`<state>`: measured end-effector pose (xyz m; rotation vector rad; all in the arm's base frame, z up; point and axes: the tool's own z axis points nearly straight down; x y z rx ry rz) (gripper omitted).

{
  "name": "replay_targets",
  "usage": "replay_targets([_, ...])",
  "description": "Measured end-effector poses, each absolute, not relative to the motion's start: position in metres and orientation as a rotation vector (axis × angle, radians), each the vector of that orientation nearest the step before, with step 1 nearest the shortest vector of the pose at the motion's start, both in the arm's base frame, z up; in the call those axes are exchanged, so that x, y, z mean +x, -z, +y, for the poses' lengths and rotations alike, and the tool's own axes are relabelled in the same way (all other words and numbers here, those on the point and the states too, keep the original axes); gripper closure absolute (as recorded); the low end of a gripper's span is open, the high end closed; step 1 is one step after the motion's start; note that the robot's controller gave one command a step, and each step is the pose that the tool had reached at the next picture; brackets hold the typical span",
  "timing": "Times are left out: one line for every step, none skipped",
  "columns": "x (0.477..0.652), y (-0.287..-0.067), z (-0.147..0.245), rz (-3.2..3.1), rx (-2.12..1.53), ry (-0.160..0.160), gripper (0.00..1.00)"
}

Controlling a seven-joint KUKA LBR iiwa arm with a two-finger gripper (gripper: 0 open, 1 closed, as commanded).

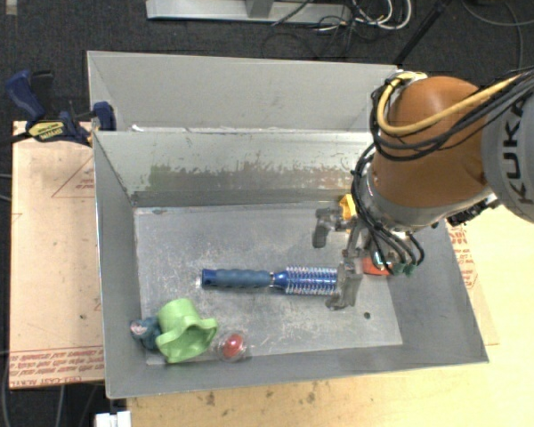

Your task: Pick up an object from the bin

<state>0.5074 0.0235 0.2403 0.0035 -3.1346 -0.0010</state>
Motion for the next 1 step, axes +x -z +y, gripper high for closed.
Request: replay_targets([0.5447,-0.1506,0.025,-3.135,0.101,0.001,0.0])
